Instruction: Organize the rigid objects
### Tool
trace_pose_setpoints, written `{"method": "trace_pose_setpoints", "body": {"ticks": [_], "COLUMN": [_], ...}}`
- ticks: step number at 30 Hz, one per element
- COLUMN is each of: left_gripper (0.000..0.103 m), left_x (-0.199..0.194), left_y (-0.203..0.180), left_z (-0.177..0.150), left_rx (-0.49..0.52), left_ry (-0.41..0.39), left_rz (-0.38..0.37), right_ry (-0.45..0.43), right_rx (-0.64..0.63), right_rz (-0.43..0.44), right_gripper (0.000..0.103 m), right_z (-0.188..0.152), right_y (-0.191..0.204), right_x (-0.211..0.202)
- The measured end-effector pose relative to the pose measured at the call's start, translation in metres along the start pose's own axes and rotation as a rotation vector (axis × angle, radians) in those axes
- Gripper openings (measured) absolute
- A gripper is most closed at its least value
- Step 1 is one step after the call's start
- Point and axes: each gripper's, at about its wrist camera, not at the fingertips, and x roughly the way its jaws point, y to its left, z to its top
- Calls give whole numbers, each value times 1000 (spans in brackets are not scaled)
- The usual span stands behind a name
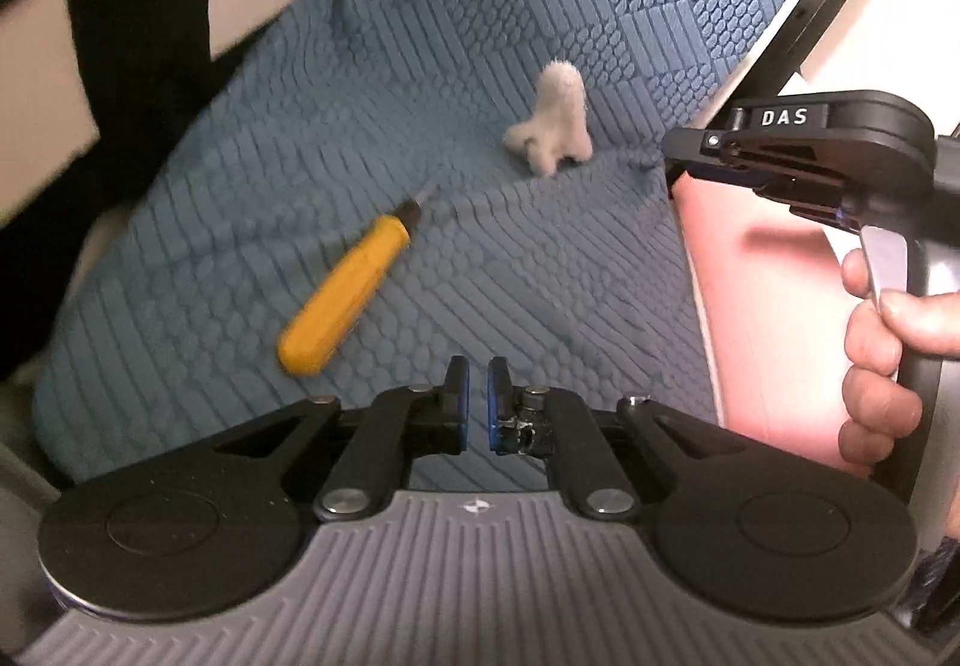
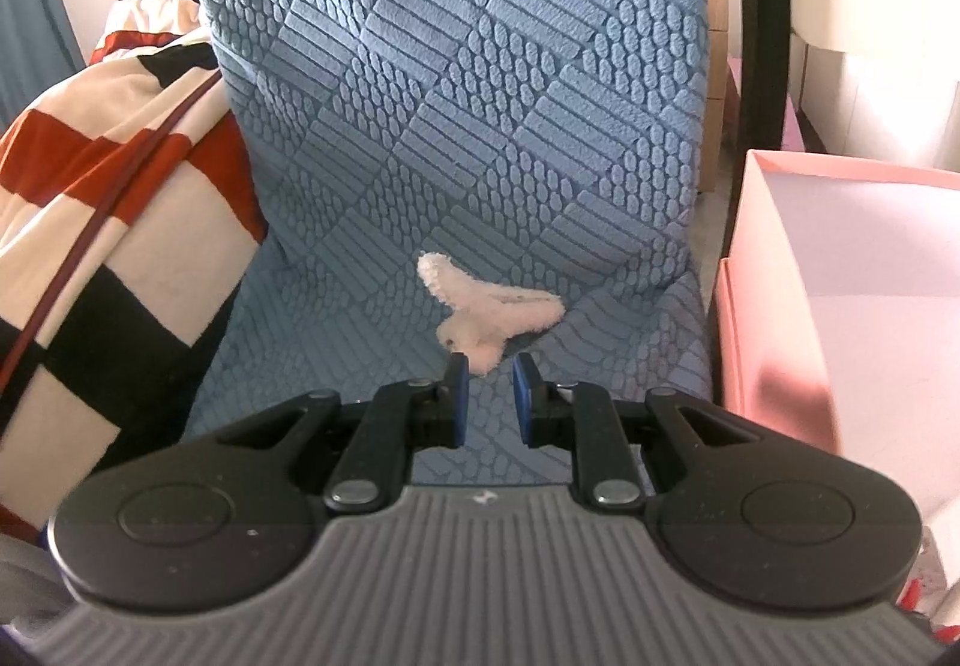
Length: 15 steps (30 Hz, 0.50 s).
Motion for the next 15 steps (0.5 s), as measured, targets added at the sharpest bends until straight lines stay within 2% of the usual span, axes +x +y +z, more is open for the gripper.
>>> {"method": "trace_pose_setpoints", "body": {"ticks": [1, 2, 5, 7, 8, 12, 15], "left_gripper": [11, 18, 45, 47, 48, 49, 49], "left_x": [0, 1, 3, 7, 7, 15, 18], "left_y": [1, 3, 12, 16, 18, 25, 26], "left_z": [4, 7, 18, 25, 28, 36, 41], "left_rx": [10, 12, 5, 15, 15, 19, 37], "left_ry": [-7, -15, -24, -18, -23, -15, -16], "left_rz": [20, 41, 82, 112, 123, 150, 136], "right_ry": [4, 8, 25, 46, 52, 85, 112], "right_rx": [5, 12, 40, 61, 63, 67, 91], "right_rz": [3, 3, 12, 25, 27, 23, 11], "right_gripper": [20, 20, 23, 35, 36, 37, 38], "right_z": [1, 2, 4, 5, 6, 8, 9], "right_y": [0, 1, -1, -2, -1, 0, -3], "right_x": [3, 7, 20, 32, 38, 65, 86]}}
